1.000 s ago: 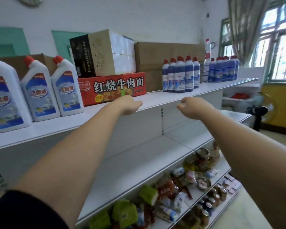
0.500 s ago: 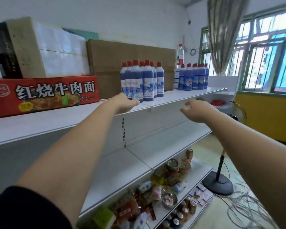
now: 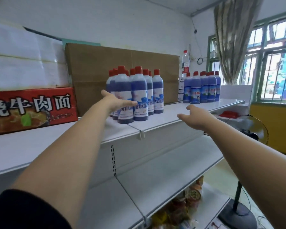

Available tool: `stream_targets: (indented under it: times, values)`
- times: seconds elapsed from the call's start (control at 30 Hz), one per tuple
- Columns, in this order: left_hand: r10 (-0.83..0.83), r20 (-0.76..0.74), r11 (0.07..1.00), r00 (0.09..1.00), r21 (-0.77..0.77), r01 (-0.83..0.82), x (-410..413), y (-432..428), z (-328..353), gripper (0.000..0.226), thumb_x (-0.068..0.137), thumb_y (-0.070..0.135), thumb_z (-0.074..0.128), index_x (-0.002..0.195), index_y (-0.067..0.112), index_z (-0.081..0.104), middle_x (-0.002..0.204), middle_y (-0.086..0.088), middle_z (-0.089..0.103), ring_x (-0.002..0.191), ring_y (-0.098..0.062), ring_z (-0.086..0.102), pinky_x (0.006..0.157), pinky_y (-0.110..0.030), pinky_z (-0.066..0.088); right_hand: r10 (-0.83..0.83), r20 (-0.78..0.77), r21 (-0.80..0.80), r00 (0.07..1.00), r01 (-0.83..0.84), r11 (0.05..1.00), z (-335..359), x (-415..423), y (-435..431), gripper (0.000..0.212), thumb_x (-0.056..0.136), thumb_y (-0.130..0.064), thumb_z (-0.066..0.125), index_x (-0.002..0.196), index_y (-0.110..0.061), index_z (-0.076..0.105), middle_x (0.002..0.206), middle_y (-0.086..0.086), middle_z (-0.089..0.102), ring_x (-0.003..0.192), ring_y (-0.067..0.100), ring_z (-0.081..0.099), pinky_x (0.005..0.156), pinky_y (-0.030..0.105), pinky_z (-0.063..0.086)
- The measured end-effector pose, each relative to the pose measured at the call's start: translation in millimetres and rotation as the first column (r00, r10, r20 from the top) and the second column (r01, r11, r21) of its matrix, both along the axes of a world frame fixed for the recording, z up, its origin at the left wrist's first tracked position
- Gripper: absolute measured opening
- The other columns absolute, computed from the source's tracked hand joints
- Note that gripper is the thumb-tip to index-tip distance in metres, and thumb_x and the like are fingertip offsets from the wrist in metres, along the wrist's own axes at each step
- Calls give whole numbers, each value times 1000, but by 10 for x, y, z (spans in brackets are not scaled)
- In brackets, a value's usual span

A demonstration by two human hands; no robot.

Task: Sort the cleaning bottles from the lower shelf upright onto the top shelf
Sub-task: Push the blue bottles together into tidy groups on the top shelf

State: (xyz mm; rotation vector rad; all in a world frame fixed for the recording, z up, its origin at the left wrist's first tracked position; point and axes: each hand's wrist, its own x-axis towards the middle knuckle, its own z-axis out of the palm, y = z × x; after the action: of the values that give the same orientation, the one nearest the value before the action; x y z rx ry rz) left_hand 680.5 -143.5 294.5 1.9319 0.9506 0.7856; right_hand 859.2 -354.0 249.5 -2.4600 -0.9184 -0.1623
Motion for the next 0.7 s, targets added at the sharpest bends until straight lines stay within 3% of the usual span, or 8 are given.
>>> stream_targets:
  times: [0.17,0.3,0.43,0.53,0.63,0.7]
  values:
    - [1,126,996,992,-93,11,182,297,88,154,44,43,97,156,27,-8,159,-14,31,141,-39,38,108,-67,37,89,-85,104,992,-80,991,118,384,501,88,95,-57,56,157,-7,20,158,17,36,141,35,41,109,47,41]
    - [-16,203,991,979,-128,42,251,335,88,158,37,43,97,155,34,-8,156,-12,36,137,-39,44,101,-66,41,177,-162,176,971,-148,973,197,564,853,101,90,-57,64,158,-6,10,160,17,32,142,36,39,109,48,40]
    - [43,226,990,973,-142,-10,362,348,48,145,55,34,96,155,34,-10,156,-12,35,137,-41,43,102,-72,40,252,-220,295,943,-182,938,241,764,1198,111,81,-50,77,156,-7,7,158,19,31,140,38,40,109,51,40]
    - [65,240,989,969,-144,-31,432,339,-24,137,63,28,94,155,31,-9,152,-11,40,134,-38,46,101,-66,42,290,-257,383,922,-178,906,214,940,1424,131,68,-50,87,157,-11,-2,161,19,22,144,39,33,112,54,36]
    - [92,277,988,956,-147,-52,481,318,-63,134,63,28,95,155,33,-2,147,-7,45,130,-35,49,103,-66,42,340,-305,447,890,-181,876,202,1117,1546,140,64,-47,90,158,-14,-9,163,18,16,147,39,28,114,55,31]
    - [109,299,987,948,-143,-68,508,284,-75,134,57,31,97,154,37,6,143,-4,50,127,-34,52,102,-69,41,413,-345,483,843,-218,848,203,1233,1607,139,65,-42,91,158,-16,-9,161,17,24,144,39,35,113,55,33]
